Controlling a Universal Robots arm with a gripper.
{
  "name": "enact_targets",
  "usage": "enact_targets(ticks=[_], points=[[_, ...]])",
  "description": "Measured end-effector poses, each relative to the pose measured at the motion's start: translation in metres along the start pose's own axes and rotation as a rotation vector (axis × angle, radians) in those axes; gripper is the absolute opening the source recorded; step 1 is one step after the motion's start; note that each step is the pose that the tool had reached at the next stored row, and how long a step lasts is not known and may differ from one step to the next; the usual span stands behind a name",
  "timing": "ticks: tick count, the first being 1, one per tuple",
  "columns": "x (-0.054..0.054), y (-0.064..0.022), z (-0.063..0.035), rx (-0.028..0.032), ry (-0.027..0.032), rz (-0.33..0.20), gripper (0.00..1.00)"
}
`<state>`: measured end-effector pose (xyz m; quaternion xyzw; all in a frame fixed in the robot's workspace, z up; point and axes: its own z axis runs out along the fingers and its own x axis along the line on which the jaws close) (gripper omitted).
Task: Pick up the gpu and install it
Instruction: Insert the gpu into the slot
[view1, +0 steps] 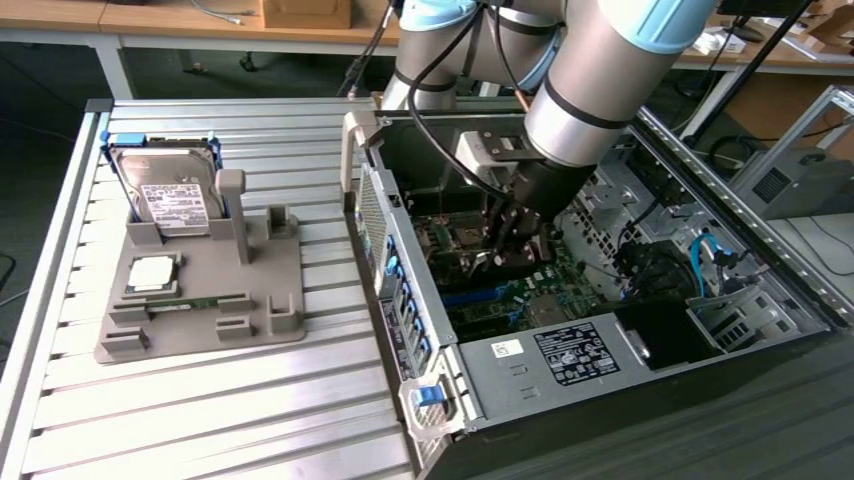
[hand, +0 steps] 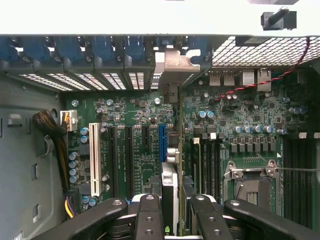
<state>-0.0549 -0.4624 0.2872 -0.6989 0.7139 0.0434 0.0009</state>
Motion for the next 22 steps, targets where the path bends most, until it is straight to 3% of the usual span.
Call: enact_targets(ticks=[22], points=[[0.0024,-0.0005,0.0052,0.0000,-0.0001,0.000,0.27]])
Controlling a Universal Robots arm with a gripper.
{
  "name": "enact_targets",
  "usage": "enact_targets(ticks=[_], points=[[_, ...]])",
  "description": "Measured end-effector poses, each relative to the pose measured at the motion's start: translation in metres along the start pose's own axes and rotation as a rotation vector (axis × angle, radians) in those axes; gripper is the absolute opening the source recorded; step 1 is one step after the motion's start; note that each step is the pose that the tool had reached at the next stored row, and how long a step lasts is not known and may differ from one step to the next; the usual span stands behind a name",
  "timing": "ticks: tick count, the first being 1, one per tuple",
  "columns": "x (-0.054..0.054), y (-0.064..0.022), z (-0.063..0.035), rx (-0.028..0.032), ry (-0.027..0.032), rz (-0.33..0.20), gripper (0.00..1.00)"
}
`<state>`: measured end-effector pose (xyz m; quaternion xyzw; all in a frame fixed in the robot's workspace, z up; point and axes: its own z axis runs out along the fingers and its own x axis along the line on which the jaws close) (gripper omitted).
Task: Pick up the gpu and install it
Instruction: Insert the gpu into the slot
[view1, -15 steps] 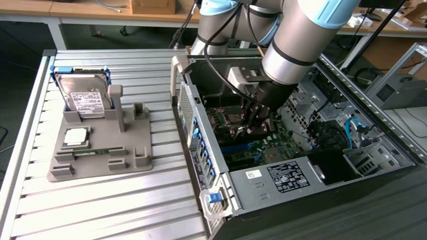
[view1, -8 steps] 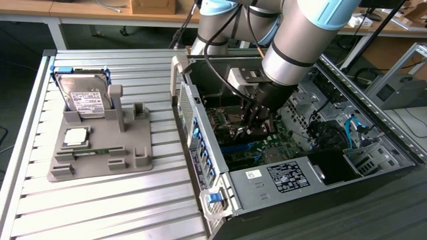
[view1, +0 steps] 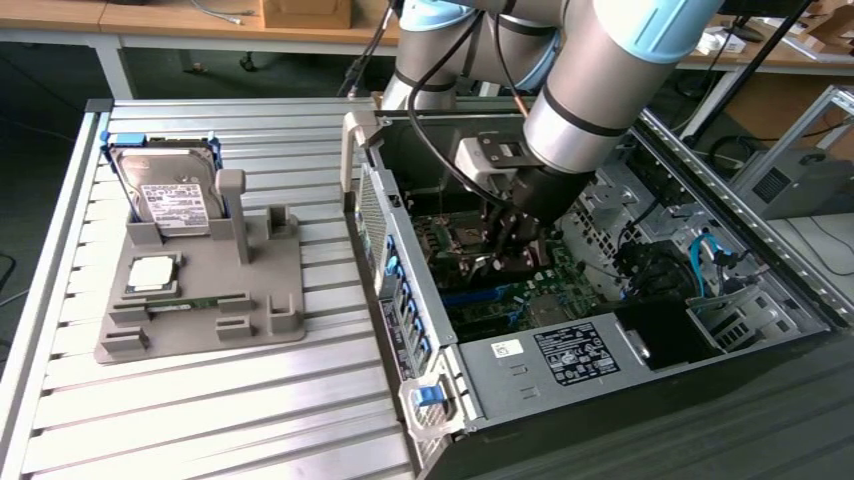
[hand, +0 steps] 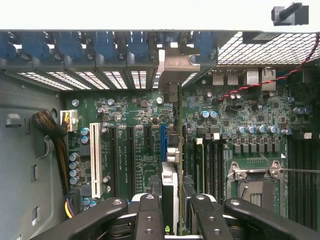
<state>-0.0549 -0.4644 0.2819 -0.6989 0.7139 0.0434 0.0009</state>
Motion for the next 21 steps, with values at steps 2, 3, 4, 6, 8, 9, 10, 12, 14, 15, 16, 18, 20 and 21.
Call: enact_targets(ticks=[2,3,4,6,8,9,10,12,14,15,16,18,20,21], points=[[0.0000,-0.0002,0.0005,0.0000,-0.0001,0.000,0.27],[0.0001,-0.0003,0.0008,0.0000,-0.0001,0.000,0.27],[0.0001,-0.0004,0.0010,0.0000,0.0000,0.000,0.27],[0.0001,-0.0010,0.0014,-0.0001,0.0000,0.000,0.27],[0.0001,-0.0012,0.0019,0.0000,0.0000,0.000,0.27],[0.0001,-0.0013,0.0021,-0.0001,0.0001,0.000,0.27],[0.0001,-0.0014,0.0022,0.0000,0.0000,0.000,0.27],[0.0005,-0.0016,0.0022,0.0000,-0.0001,0.000,0.27],[0.0008,-0.0017,0.0023,0.0000,-0.0001,0.000,0.27],[0.0009,-0.0019,0.0023,0.0000,-0.0001,0.000,0.27],[0.0010,-0.0020,0.0023,0.0000,-0.0001,0.000,0.27],[0.0015,-0.0022,0.0024,0.0000,0.0000,0.000,0.27],[0.0019,-0.0024,0.0025,0.0000,0.0000,0.000,0.27],[0.0022,-0.0025,0.0025,-0.0001,-0.0001,0.000,0.27]])
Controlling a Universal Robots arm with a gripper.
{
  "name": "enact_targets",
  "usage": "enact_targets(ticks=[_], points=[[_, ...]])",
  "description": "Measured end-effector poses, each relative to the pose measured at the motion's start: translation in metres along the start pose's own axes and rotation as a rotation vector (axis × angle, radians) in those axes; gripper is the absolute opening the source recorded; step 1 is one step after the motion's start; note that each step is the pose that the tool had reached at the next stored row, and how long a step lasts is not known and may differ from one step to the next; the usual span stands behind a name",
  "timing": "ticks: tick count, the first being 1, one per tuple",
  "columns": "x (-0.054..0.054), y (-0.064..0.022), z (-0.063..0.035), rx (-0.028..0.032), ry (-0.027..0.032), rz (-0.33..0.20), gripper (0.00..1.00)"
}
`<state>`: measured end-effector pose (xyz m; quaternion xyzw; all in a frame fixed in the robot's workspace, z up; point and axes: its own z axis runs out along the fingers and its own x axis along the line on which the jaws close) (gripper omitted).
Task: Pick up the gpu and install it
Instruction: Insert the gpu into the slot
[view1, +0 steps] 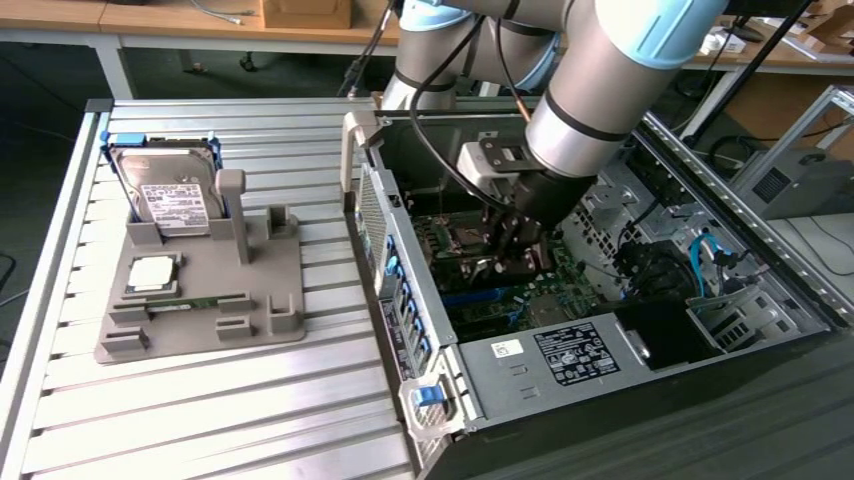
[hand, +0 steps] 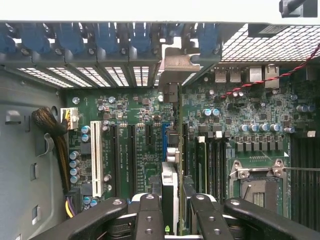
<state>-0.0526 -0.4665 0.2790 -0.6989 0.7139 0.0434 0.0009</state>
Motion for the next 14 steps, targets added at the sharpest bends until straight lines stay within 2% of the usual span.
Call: enact_targets(ticks=[14], points=[[0.0030,-0.0004,0.0003,0.0000,0.0000,0.000,0.27]])
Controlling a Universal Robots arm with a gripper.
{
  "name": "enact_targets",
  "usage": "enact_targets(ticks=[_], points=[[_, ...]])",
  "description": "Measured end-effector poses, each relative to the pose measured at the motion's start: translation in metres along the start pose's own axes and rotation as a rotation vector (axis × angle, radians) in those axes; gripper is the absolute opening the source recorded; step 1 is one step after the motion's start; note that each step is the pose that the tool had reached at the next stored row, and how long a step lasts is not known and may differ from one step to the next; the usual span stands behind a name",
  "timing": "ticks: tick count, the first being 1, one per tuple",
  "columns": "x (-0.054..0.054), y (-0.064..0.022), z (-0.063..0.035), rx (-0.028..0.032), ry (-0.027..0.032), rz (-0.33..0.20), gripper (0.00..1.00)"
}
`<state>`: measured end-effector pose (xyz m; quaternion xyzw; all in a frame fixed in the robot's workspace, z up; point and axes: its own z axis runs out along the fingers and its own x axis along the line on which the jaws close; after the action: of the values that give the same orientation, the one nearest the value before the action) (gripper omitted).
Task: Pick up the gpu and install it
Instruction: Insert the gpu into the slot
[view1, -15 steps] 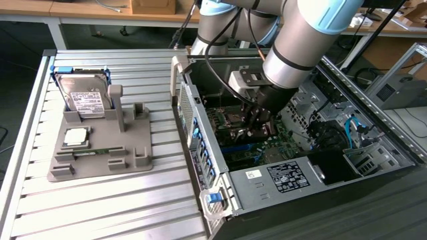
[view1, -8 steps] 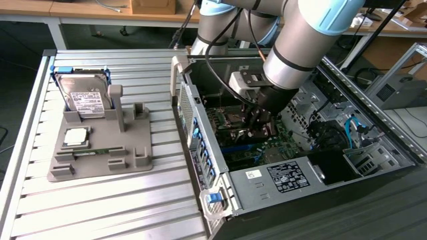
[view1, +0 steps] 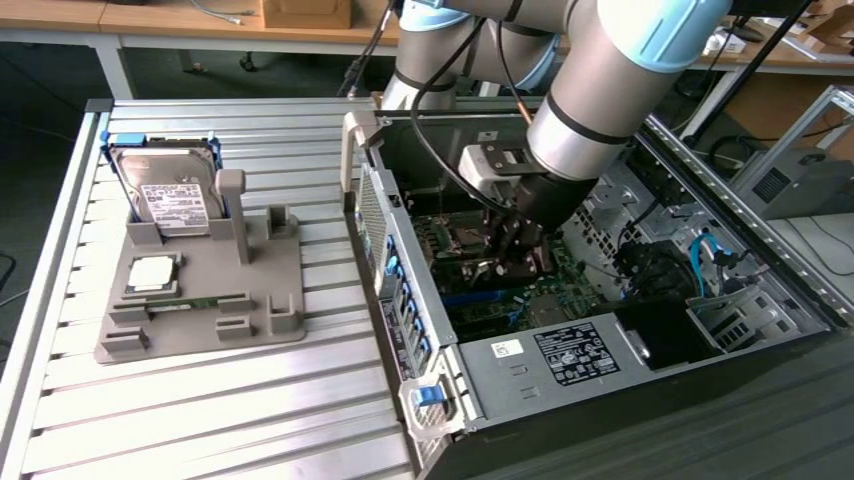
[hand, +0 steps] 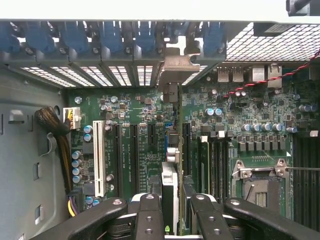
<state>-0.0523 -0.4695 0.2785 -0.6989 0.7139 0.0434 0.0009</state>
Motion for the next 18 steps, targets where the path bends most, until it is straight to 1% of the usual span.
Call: enact_targets(ticks=[18], points=[[0.0051,0.0004,-0.0001,0.0000,0.0000,0.000,0.27]])
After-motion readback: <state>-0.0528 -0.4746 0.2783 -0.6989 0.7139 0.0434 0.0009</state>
